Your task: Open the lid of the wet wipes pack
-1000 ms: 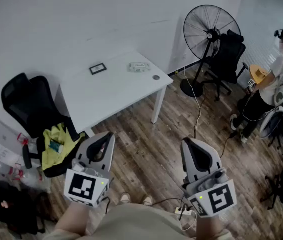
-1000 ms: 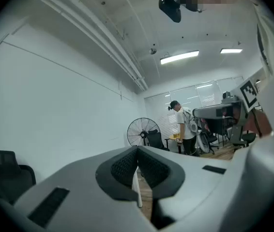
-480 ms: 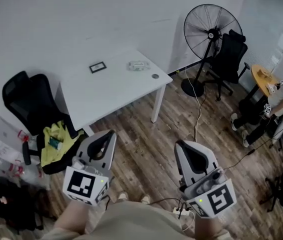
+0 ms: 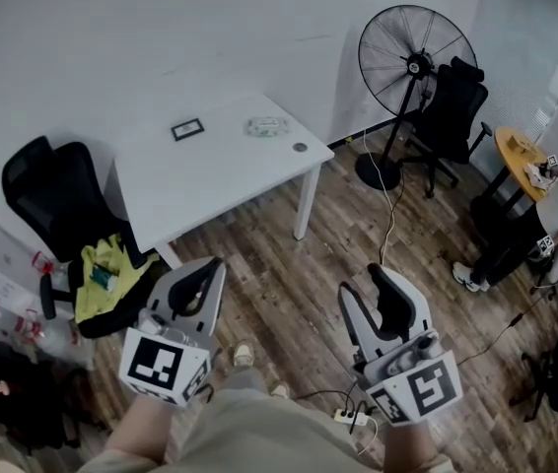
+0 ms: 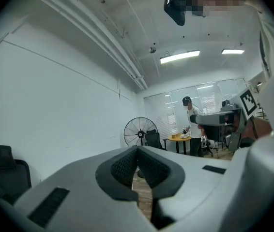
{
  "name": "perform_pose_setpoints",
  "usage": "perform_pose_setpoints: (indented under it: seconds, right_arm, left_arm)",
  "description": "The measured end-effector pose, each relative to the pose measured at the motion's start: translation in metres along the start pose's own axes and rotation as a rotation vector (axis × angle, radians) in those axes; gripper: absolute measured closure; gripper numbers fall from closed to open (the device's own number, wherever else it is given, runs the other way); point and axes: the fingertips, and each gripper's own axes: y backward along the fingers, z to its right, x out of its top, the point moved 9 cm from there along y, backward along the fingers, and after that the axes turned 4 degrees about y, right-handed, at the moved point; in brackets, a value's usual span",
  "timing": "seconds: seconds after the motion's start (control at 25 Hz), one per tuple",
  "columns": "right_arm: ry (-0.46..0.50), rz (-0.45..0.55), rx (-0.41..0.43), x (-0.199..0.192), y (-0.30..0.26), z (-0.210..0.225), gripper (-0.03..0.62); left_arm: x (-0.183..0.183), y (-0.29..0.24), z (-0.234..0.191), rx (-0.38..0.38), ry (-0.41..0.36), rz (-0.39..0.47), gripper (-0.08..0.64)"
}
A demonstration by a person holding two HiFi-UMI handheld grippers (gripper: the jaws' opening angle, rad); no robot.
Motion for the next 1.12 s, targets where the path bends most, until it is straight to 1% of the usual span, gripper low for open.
perform_pose_setpoints:
  seconds: [0.2,0.28,0.52,0.76,0.96,1.12]
  right_arm:
    - [0.007,-0.031,-0.009,-0.012,-0.015,0.011,0.416]
    - [0.012,-0.049,-0.012,-0.018,-0.025,0.016,0.416]
    - [0.030,-0.098,-0.007,-0.034,-0.070,0.035,0.416]
    - [0.045,-0.139,-0.016,-0.049,-0.139,0.065,0.416]
    - [0.052,-0.179,-0.016,-0.057,-0.206,0.086,0.416]
    - [0.056,-0.195,-0.037,-0.062,-0.258,0.100,0.416]
  left_arm:
    - [-0.006,-0.013,-0.007,-0.006,-0.003,0.000,0.538]
    - [-0.007,-0.023,-0.013,-0.009,0.008,0.001,0.538]
    - [-0.020,-0.065,-0.046,-0.008,0.028,-0.023,0.538]
    - [-0.029,-0.125,-0.097,-0.019,0.033,-0.041,0.538]
    - [-0.026,-0.175,-0.147,-0.032,0.031,-0.045,0.538]
    - [-0.023,-0.208,-0.189,-0.039,0.031,-0.054,0.538]
